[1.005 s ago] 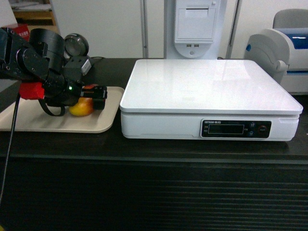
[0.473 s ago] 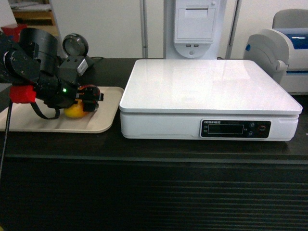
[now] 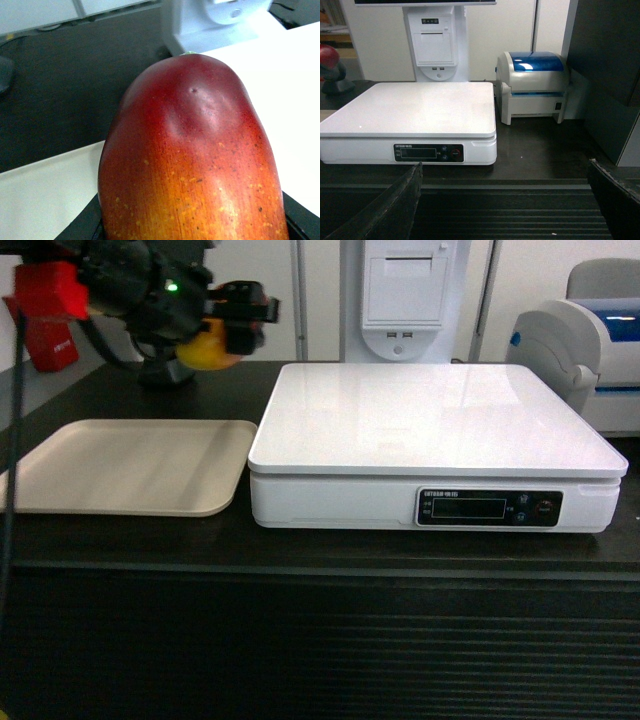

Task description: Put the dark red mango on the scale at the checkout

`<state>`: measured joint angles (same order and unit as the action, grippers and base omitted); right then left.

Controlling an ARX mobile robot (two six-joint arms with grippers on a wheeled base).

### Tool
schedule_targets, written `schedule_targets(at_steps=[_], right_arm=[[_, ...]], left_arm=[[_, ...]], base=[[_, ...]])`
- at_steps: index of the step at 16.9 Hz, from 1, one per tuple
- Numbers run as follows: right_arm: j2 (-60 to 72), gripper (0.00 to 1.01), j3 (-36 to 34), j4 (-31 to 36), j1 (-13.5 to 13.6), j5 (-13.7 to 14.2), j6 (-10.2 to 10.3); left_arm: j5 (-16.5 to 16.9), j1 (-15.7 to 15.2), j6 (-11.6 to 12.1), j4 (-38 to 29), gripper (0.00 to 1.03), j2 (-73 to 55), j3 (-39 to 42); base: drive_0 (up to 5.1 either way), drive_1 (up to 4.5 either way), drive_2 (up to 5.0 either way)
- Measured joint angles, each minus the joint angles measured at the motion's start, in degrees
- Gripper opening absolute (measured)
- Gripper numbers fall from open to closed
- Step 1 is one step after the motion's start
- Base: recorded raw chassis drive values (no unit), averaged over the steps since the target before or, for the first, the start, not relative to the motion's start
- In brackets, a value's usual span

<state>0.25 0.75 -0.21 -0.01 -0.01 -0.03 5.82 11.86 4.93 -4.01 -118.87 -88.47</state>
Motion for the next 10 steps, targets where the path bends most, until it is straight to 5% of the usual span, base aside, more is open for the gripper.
schedule_targets(at_steps=[4, 10], right_arm=[[0.0, 0.98, 0.0, 0.0, 0.0, -0.02, 0.0], [0.0, 0.98, 0.0, 0.0, 0.0, -0.02, 0.0]], left_arm=[[-3.37, 8.74, -1.86, 4.24, 0.59, -6.91, -8.9], [-5.33, 16.92, -2.01, 11.15, 0.59, -16.83, -21.81]], base=[[0.0, 0.0, 0.0], [0.0, 0.0, 0.0]])
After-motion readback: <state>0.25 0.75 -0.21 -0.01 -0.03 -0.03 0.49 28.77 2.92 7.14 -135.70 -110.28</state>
